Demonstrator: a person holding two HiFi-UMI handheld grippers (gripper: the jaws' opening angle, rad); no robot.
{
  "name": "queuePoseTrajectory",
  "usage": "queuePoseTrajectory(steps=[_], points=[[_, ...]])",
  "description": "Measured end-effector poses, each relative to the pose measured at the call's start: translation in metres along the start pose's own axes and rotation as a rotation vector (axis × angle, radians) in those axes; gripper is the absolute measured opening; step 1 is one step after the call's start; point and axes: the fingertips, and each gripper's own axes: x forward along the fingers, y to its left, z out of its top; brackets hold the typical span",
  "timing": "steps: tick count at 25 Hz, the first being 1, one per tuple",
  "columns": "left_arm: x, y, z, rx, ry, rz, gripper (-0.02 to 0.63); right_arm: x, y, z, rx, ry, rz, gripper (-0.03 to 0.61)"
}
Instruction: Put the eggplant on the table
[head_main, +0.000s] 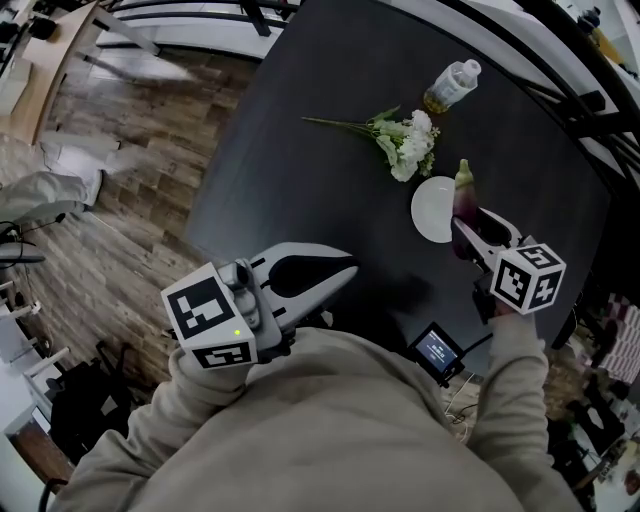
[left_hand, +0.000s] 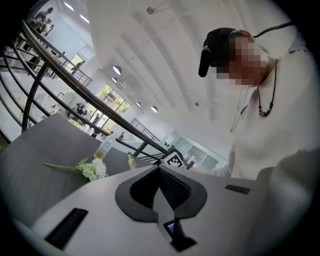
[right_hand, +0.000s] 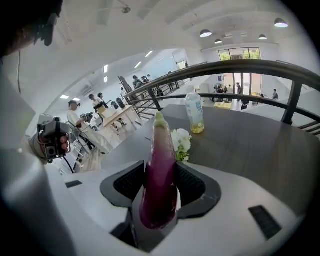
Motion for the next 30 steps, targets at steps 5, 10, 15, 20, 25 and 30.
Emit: queuePoseTrajectory(steps=[5, 10, 15, 20, 25, 30], points=[[-0.005, 0.004, -0.006, -0.016, 0.000, 0.021, 0.006, 0.013, -0.014, -0.010, -0.001, 0.037, -0.020, 0.206], [-0.012, 0.009, -0.009, -0.029, -0.003, 0.041, 0.006, 0.032, -0.027, -0.025, -0.005, 0.085, -0.047, 0.206], [-0.016, 0.011, -0.013, -0.042, -0.001, 0.054, 0.006, 0.053, -0.042, -0.046, 0.003, 0.143, -0.068, 0.206], [-0.023, 0.014, -0.016, -0.052, -0.004, 0.069, 0.006, 0.071, -0.051, -0.059, 0.003, 0.187, -0.087, 0.206], [-0.026, 0.018, -0.016, -0.063, -0.009, 0.080, 0.006, 0.081, -0.060, -0.064, -0.010, 0.220, -0.106, 0.207], [-0.031, 0.022, -0.017, -0.066, -0.013, 0.093, 0.006, 0.092, -0.069, -0.071, -0.023, 0.252, -0.127, 0.207]])
